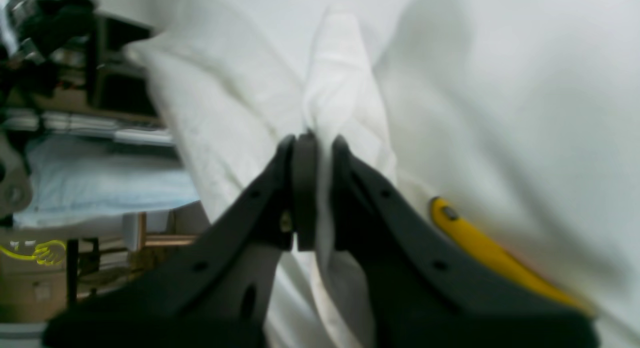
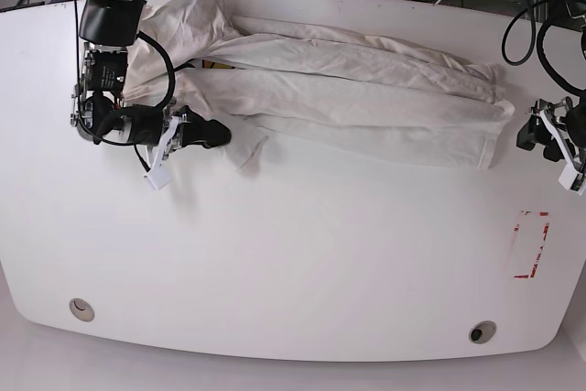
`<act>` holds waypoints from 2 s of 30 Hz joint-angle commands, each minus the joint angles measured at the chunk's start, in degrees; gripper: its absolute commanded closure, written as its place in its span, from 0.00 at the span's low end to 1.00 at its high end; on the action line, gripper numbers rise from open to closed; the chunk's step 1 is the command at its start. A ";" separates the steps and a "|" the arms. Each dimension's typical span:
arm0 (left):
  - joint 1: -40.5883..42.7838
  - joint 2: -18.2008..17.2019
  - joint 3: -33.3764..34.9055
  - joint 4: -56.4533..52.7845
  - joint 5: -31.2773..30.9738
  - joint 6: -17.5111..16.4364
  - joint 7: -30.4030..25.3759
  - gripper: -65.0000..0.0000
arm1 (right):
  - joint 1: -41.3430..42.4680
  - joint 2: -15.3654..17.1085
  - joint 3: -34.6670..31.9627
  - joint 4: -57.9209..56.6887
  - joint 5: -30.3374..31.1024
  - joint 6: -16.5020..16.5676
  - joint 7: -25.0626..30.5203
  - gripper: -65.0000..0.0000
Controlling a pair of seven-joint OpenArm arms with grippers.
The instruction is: Layout the t-shirt on the table in an organized manner, then fold the t-shirt properly
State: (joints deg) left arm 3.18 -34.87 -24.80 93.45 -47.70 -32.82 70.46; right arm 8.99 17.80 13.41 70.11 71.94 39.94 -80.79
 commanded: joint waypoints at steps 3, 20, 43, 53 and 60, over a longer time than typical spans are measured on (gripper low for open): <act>-0.76 -1.57 1.46 0.66 1.86 0.07 -1.14 0.46 | -1.74 4.83 -6.24 7.21 11.09 0.06 0.79 0.93; -0.50 2.48 3.65 0.66 10.21 -0.10 -1.14 0.46 | -13.43 14.59 -11.69 20.49 13.06 0.06 0.79 0.93; -0.41 4.06 3.65 1.01 10.21 -0.10 -1.14 0.46 | -23.10 20.40 -11.69 26.47 13.06 0.06 0.79 0.00; -0.24 9.77 4.36 6.02 10.12 -0.19 -1.14 0.46 | -22.40 25.14 -8.88 29.01 13.06 0.06 0.79 0.00; -0.24 15.58 6.82 12.09 10.21 -0.19 -1.14 0.46 | -20.99 20.66 1.93 28.93 13.06 0.06 0.79 0.17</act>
State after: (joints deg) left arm 3.64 -19.77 -17.39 103.48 -37.69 -33.19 70.26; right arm -12.78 39.05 11.51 98.19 83.66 39.90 -80.86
